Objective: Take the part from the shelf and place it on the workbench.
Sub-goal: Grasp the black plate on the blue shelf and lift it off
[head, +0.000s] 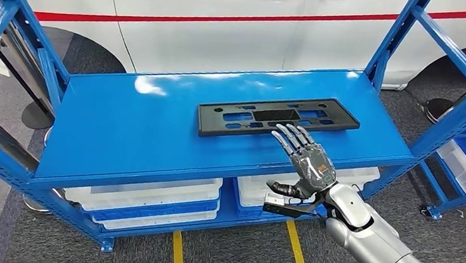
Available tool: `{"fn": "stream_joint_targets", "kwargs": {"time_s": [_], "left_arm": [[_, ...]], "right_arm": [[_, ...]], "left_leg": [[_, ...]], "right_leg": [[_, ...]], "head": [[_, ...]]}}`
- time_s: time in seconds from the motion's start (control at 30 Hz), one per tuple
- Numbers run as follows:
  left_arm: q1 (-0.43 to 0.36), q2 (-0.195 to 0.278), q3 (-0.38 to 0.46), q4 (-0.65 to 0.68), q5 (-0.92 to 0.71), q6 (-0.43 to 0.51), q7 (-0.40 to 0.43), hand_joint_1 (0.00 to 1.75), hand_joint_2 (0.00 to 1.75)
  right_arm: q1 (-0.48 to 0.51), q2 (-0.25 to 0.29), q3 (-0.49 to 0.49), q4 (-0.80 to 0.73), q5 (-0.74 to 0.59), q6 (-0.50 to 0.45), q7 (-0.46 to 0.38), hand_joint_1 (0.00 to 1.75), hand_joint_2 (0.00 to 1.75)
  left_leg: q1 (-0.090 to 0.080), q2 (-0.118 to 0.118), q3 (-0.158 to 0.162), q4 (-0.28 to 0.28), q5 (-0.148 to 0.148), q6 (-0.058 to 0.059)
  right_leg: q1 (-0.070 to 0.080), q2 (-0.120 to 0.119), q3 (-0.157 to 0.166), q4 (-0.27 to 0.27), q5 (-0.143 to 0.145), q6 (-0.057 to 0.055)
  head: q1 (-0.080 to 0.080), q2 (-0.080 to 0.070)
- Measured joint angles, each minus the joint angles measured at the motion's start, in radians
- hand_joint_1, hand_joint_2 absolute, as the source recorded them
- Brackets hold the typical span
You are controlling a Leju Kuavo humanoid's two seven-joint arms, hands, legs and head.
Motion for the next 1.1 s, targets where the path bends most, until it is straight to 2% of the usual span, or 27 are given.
{"fn": "stream_joint_targets", "kwargs": {"time_s": [0.17, 0.27, 0.4, 0.57, 0.83, 0.93, 1.1], "left_arm": [[0.0, 0.0, 0.0, 0.0, 0.011, 0.001, -0.001, 0.0, 0.0], [-0.002, 0.0, 0.004, 0.0, 0.032, 0.006, -0.005, 0.0, 0.0], [-0.007, 0.0, 0.01, 0.0, 0.051, 0.008, -0.006, 0.0, 0.0], [-0.006, -0.002, 0.015, 0.0, 0.051, 0.007, -0.001, 0.0, 0.0], [-0.005, -0.003, 0.015, 0.0, 0.049, 0.007, -0.011, 0.0, 0.0], [-0.004, -0.004, 0.014, 0.0, 0.045, 0.005, -0.013, 0.0, 0.0], [-0.003, -0.006, 0.01, 0.0, 0.04, 0.002, -0.017, 0.0, 0.0]], "right_arm": [[-0.004, 0.002, 0.0, 0.001, -0.004, 0.002, -0.005, 0.0, 0.0], [-0.049, 0.034, 0.018, 0.029, -0.013, 0.013, -0.016, 0.0, 0.0], [-0.152, 0.118, 0.077, 0.126, -0.018, 0.021, 0.004, 0.0, 1.75], [-0.237, 0.179, 0.117, 0.221, -0.029, 0.015, 0.02, 0.0, 1.75], [-0.326, 0.225, 0.14, 0.328, -0.074, 0.01, 0.039, 0.0, 1.75], [-0.338, 0.219, 0.141, 0.34, -0.098, 0.009, 0.037, 0.0, 1.75], [-0.328, 0.172, 0.135, 0.325, -0.128, 0.014, 0.018, 0.0, 1.75]], "left_leg": [[0.0, 0.0, 0.002, 0.0, -0.003, 0.007], [-0.001, 0.003, 0.002, 0.0, -0.004, 0.012], [-0.002, 0.006, 0.005, 0.0, -0.004, 0.015], [-0.001, 0.004, 0.006, 0.0, -0.002, 0.016], [-0.001, 0.004, 0.006, -0.001, -0.002, 0.016], [-0.001, 0.004, 0.006, -0.001, -0.002, 0.016], [-0.001, 0.003, 0.006, -0.001, -0.002, 0.016]], "right_leg": [[0.0, 0.0, 0.01, -0.012, 0.004, 0.006], [0.0, 0.003, 0.011, -0.015, 0.006, 0.011], [-0.001, 0.005, 0.011, -0.016, 0.008, 0.019], [0.0, 0.003, 0.011, -0.016, 0.008, 0.021], [0.001, 0.003, 0.011, -0.015, 0.008, 0.021], [0.001, 0.003, 0.011, -0.015, 0.008, 0.021], [0.0, 0.003, 0.011, -0.016, 0.008, 0.021]], "head": [[0.0, 0.0], [0.0, 0.0], [0.0, 0.0], [0.0, 0.0], [0.0, 0.0], [0.0, 0.0], [0.0, 0.0]]}}
